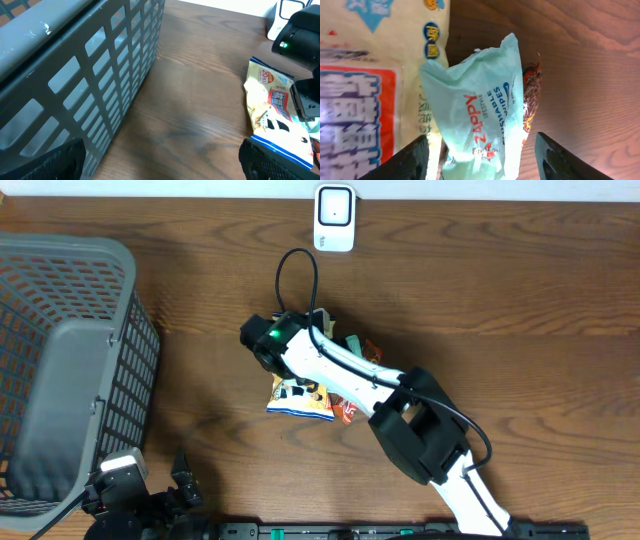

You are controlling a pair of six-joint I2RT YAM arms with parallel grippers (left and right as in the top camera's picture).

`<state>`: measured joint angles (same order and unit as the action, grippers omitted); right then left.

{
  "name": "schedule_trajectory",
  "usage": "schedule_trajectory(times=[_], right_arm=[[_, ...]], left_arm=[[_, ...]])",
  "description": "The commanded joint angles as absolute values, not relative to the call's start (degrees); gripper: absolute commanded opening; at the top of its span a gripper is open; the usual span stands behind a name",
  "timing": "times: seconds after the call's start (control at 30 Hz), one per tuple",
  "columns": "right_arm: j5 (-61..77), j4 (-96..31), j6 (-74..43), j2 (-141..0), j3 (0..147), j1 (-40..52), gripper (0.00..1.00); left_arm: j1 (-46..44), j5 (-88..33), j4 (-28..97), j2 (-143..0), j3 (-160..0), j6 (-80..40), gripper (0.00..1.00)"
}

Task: Scan the item barcode
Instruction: 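Close the right gripper on the pale wet-wipes pack and lift it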

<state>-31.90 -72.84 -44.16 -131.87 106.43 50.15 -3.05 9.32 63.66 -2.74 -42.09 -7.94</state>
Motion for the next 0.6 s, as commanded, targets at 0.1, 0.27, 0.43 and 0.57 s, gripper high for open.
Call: schedule_trajectory(times=[0.1, 0.27, 0.43, 0.57], right_arm=[[-32.6, -68.3, -46.7, -131.9, 99.3, 46.3, 0.64], [-28.1, -63.7, -43.4, -131.9, 94.7, 45.7, 0.56], [-26.7, -63.0, -42.5, -131.9, 93.2, 45.8, 0.08], [-21.2, -63.4, -39.1, -131.7, 95.2, 44.8, 0.01]], left_arm=[[-2.9, 9.5, 63.5, -2.6, -42.4, -8.5, 0.98], [-2.9, 9.5, 63.5, -2.6, -42.4, -8.5, 0.98], [-2.9, 9.5, 63.5, -2.6, -42.4, -8.5, 0.98], [-2.9, 9.5, 63.5, -2.6, -42.4, -8.5, 0.98]])
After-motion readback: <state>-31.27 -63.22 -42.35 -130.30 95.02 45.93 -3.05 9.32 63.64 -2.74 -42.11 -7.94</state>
